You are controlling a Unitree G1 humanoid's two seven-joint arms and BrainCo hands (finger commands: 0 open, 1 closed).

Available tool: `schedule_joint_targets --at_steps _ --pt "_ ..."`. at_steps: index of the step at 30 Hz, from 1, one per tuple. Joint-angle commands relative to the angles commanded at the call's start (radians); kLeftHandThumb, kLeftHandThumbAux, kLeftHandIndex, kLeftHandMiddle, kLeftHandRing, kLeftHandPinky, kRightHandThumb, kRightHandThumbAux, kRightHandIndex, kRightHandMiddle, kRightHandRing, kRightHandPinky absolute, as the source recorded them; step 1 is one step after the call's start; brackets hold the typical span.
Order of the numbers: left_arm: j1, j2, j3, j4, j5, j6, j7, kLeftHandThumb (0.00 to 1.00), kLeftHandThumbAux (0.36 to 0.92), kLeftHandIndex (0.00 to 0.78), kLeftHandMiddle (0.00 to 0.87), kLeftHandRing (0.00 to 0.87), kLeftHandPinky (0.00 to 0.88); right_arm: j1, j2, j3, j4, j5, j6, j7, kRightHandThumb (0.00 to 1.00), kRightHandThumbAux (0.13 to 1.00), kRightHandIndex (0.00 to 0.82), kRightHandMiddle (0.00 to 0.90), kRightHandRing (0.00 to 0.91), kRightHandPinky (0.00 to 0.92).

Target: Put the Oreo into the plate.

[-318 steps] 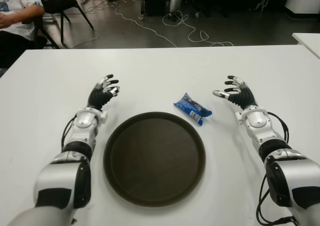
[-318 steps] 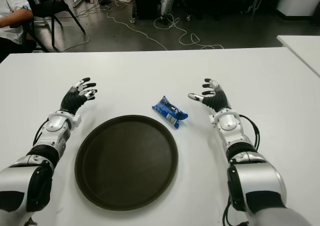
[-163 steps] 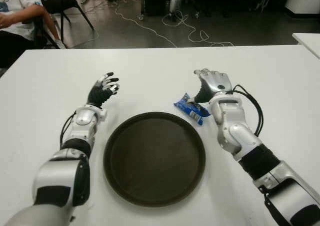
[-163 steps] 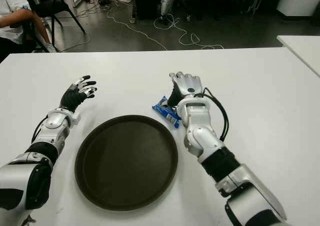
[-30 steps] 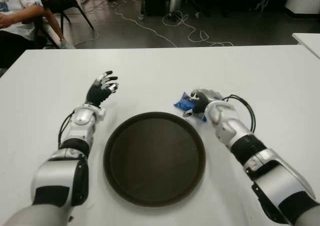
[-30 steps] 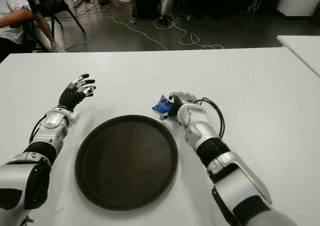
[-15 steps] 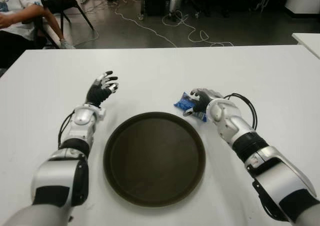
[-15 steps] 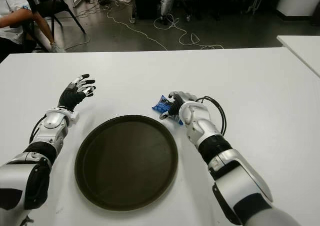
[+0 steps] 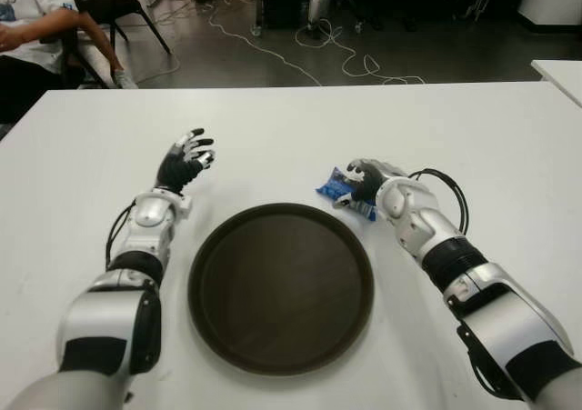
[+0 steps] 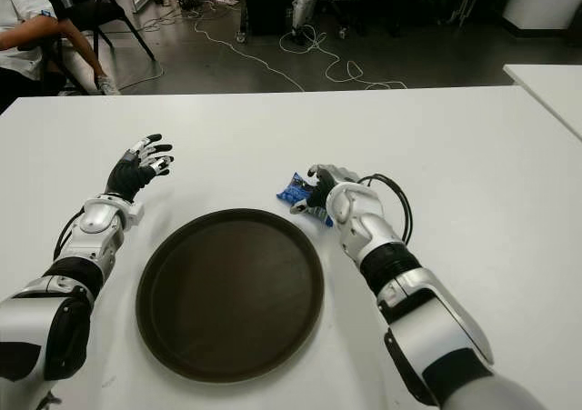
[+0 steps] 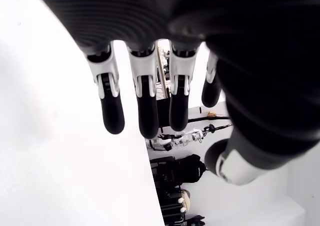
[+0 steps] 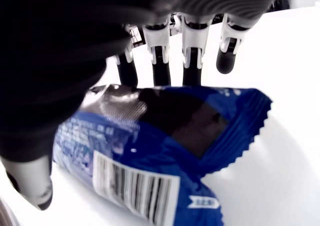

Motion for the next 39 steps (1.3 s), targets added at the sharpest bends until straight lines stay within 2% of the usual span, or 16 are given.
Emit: schedule_joint_targets --at_steps 5,12,15,20,27,34,39 --pt "0.0 -0.001 0.002 0.0 -0.003 0.001 -0.002 0.111 0.697 0.123 0.218 0.225 0.244 -0.004 0.001 0.0 0.011 0.005 -0.013 -0.006 0.0 0.636 0.189 0.18 0.164 0.116" --pt "0.001 -0.001 0.004 -0.001 -0.005 -0.002 -0.004 0.119 0.719 0.122 0.215 0.22 0.242 -0.003 0.002 -0.007 0.021 0.019 -0.037 -0.024 0.0 0.654 0.217 0.196 0.178 0.127" --pt "0.001 -0.001 0.004 -0.001 -0.004 -0.003 -0.002 0.119 0.716 0.126 0.22 0.223 0.242 -0.004 0.003 -0.009 0.025 0.027 -0.04 -0.025 0.0 0.655 0.2 0.188 0.17 0.115" --pt "0.002 -0.002 0.003 -0.001 -0.004 -0.004 -0.001 0.112 0.711 0.128 0.222 0.225 0.24 -0.006 0.004 -0.006 0.028 0.032 -0.034 -0.024 0.0 0.648 0.178 0.172 0.153 0.105" --pt "0.0 0.0 0.001 0.0 0.0 0.004 0.003 0.109 0.705 0.125 0.217 0.222 0.231 -0.009 0.007 0.0 0.024 0.03 -0.017 -0.006 0.0 0.64 0.194 0.178 0.154 0.108" --pt "0.001 -0.001 0.003 0.0 -0.003 0.0 0.001 0.109 0.702 0.13 0.222 0.226 0.234 0.002 0.026 0.015 0.087 0.028 -0.072 -0.038 0.0 0.654 0.222 0.21 0.192 0.155" --pt "0.002 -0.003 0.002 -0.002 -0.003 -0.006 -0.004 0.109 0.701 0.126 0.219 0.223 0.229 -0.014 0.029 0.032 0.134 0.018 -0.097 -0.035 0.0 0.656 0.199 0.194 0.177 0.132"
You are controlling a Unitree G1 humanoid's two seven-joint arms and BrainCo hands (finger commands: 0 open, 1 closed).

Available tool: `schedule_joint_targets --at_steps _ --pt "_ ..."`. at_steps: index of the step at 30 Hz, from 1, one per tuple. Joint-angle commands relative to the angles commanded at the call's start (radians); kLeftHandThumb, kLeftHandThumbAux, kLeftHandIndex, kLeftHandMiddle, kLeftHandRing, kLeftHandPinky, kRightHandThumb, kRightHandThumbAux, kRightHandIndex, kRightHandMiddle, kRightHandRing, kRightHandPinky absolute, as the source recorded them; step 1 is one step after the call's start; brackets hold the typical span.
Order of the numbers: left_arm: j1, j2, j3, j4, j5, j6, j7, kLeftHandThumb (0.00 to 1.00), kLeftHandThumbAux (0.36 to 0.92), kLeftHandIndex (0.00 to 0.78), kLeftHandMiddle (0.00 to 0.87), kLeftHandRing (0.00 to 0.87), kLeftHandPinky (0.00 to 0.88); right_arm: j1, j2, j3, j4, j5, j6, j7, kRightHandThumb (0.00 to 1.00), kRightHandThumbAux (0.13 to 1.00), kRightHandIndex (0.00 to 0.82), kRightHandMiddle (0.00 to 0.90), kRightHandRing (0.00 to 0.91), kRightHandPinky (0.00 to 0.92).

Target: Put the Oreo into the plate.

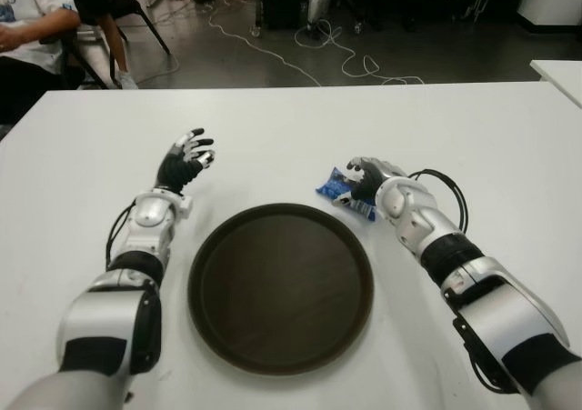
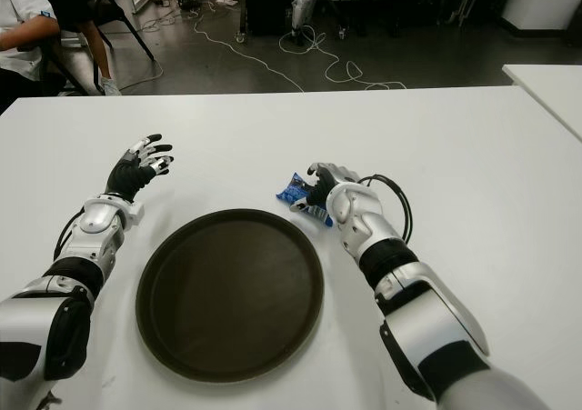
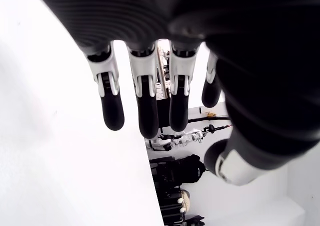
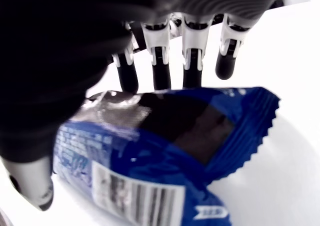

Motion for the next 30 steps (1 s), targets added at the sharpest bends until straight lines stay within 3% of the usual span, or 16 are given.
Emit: schedule_joint_targets --at_steps 9,30 --pt "0.001 -0.002 -0.006 -0.003 0.006 -0.005 0.005 0.107 0.706 0.123 0.215 0.218 0.229 -0.008 0.004 0.011 0.036 -0.002 -0.013 -0.014 0.0 0.651 0.19 0.191 0.179 0.142" --pt "0.005 -0.008 -0.002 -0.008 0.001 -0.004 0.013 0.112 0.704 0.122 0.223 0.231 0.247 0.002 0.007 0.02 0.086 -0.003 -0.054 -0.084 0.0 0.687 0.276 0.271 0.263 0.24"
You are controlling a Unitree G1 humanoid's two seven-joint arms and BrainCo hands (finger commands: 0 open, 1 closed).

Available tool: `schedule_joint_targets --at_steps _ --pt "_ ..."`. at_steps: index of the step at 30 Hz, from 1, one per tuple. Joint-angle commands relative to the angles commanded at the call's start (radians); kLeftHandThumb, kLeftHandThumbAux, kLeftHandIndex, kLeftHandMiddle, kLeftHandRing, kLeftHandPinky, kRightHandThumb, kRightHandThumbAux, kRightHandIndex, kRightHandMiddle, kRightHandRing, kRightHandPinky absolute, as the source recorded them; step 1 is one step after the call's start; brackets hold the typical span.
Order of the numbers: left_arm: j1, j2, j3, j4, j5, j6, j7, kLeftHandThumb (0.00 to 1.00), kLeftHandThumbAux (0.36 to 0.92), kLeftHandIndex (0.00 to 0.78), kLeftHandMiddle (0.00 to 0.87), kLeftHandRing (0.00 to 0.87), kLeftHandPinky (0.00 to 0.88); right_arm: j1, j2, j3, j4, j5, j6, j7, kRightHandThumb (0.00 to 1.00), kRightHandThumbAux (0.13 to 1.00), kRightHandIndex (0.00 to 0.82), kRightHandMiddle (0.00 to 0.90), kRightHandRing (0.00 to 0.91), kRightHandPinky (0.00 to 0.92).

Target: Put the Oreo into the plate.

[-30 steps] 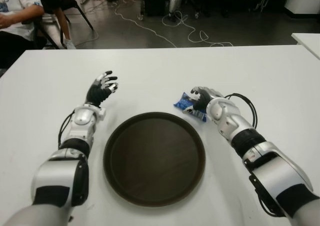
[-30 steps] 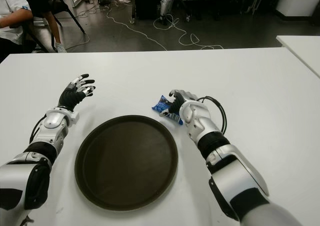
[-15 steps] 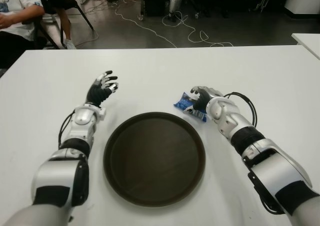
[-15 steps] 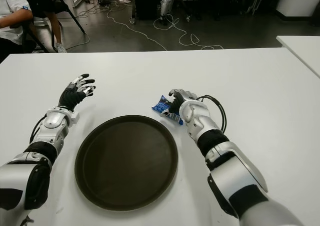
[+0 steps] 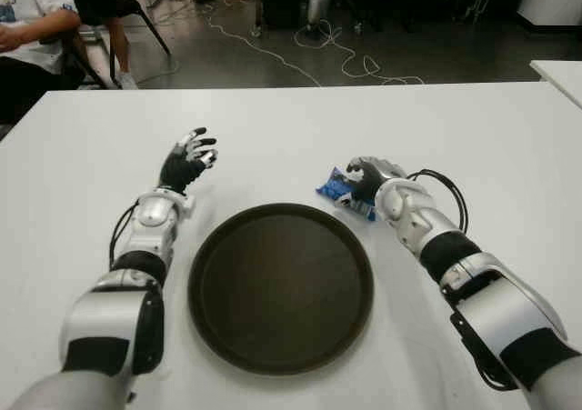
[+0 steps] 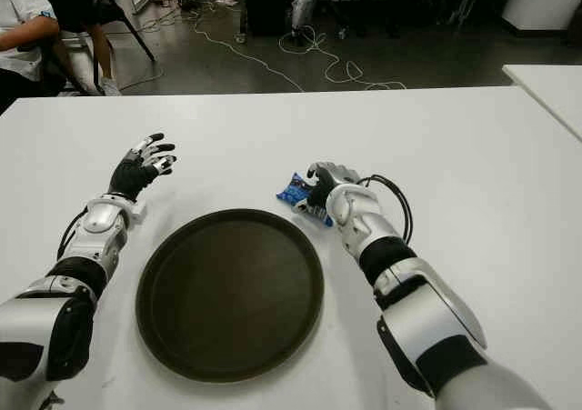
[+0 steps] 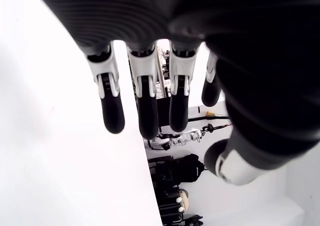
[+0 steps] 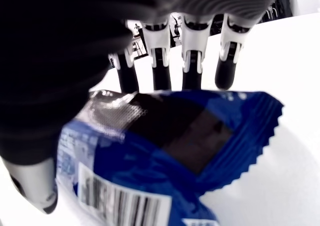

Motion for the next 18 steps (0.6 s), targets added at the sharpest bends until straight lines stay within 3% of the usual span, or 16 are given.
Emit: schedule_joint_targets --at_steps 8,18 --pt "-0.001 -0.002 0.0 0.0 0.0 0.005 -0.001 0.104 0.712 0.12 0.214 0.22 0.244 0.001 -0.006 0.009 0.018 -0.006 -0.025 -0.03 0.11 0.687 0.305 0.318 0.32 0.33" --pt "-0.001 -0.005 0.002 -0.002 -0.003 0.007 0.0 0.1 0.71 0.12 0.211 0.218 0.239 -0.005 -0.012 0.03 0.031 -0.019 -0.033 -0.037 0.141 0.672 0.335 0.335 0.349 0.388"
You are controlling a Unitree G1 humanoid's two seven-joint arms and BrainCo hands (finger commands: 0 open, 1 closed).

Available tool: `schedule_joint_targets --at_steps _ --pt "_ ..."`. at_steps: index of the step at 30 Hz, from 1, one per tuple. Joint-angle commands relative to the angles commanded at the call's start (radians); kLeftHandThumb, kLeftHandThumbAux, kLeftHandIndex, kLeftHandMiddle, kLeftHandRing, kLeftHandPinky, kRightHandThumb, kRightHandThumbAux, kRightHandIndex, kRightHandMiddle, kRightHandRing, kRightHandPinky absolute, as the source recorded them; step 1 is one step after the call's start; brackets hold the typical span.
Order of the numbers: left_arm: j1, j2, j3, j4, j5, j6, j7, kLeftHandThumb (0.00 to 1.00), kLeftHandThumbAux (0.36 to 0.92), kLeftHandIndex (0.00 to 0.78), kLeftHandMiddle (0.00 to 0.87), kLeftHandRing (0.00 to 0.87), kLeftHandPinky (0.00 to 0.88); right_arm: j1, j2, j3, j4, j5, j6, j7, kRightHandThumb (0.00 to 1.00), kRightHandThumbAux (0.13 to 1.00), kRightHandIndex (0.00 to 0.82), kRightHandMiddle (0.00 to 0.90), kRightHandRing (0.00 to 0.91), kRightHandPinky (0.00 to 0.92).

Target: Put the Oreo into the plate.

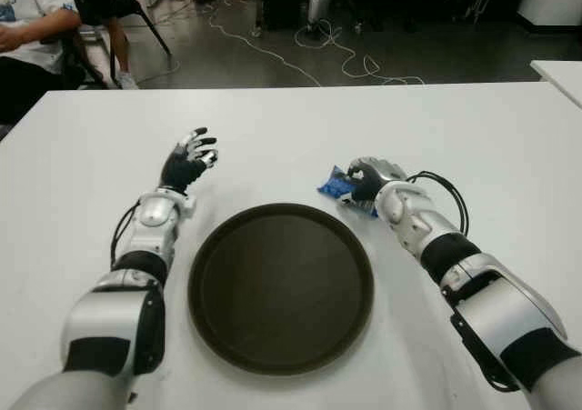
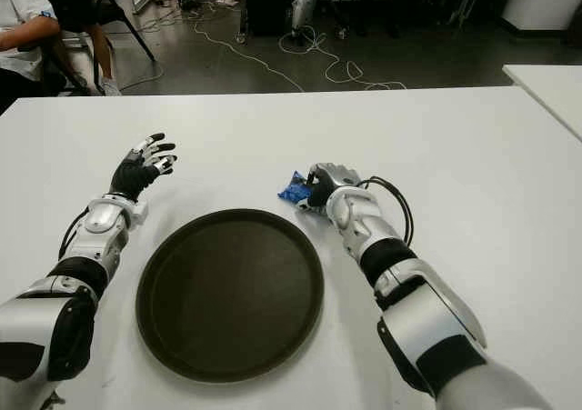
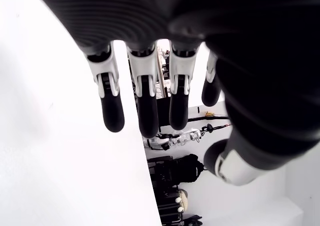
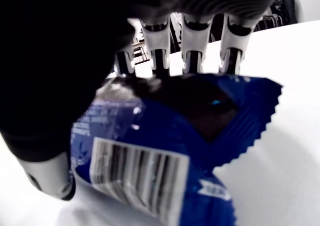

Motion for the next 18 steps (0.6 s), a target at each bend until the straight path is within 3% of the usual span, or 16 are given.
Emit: schedule_joint_targets --at_steps 6,18 --pt "-0.001 -0.001 0.0 0.001 0.001 0.003 0.003 0.11 0.7 0.124 0.218 0.227 0.248 -0.001 -0.003 0.004 0.002 -0.008 -0.005 0.001 0.173 0.665 0.311 0.31 0.324 0.377" --pt "0.0 -0.004 -0.001 -0.002 0.002 -0.006 0.003 0.092 0.694 0.116 0.218 0.226 0.239 0.003 -0.012 0.011 -0.008 -0.023 -0.011 -0.017 0.221 0.662 0.35 0.36 0.394 0.457"
